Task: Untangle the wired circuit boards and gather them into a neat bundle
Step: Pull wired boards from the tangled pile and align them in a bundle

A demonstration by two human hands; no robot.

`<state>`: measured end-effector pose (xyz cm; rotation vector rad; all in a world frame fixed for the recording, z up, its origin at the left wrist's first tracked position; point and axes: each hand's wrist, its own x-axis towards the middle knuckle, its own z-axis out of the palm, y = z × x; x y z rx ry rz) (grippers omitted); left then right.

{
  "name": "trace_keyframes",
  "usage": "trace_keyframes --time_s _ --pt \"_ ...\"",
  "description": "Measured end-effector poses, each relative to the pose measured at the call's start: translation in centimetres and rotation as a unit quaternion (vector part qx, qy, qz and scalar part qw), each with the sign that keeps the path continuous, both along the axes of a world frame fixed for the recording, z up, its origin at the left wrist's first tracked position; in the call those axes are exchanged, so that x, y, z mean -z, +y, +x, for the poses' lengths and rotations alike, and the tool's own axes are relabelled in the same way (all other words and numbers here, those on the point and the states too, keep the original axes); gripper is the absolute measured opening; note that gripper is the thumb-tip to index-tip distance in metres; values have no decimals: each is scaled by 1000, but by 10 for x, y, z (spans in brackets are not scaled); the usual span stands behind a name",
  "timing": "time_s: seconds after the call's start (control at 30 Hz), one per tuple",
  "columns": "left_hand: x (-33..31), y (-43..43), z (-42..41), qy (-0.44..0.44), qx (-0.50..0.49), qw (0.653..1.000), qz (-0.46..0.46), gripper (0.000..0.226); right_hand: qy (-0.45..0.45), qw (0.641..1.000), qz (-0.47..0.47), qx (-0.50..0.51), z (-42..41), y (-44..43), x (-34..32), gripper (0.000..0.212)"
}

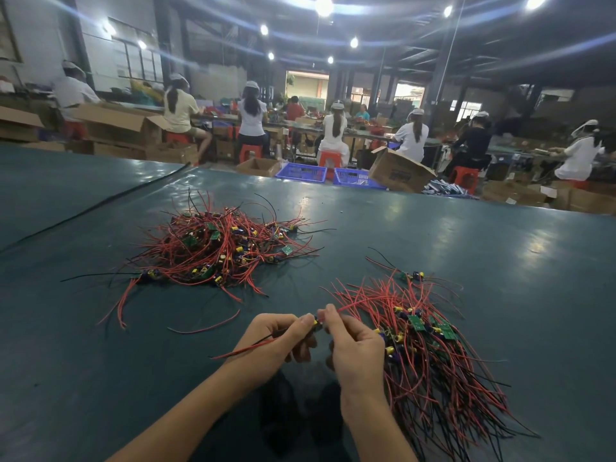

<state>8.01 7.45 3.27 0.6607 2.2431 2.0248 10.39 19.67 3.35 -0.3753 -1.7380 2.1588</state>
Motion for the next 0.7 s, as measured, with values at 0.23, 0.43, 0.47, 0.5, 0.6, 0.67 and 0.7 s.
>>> trace_keyframes --time_s 0.23,0.43,0.47,0.5,0.6,0.67,0.7 --pt "-5 -2 3 -19 30 999 27 46 5 972 -188 144 -6 41 -5 20" --pt "-4 -6 -5 -74 -30 991 106 38 71 976 -168 122 -2 38 -8 26" --pt "-4 -7 -5 -76 -35 990 110 36 78 977 -156 121 -1 37 -8 25" --pt "-3 -7 -6 -78 -44 990 109 34 82 978 -143 124 -1 35 -8 24" --pt "-2 -7 -6 -112 -62 983 135 34 100 976 -105 161 -1 32 -6 22" --pt "-3 -7 -9 -162 -67 968 181 37 114 973 -84 180 -1 31 -5 22" --pt "-4 -7 -10 -178 -71 962 196 37 118 974 -74 180 0 31 -6 22"
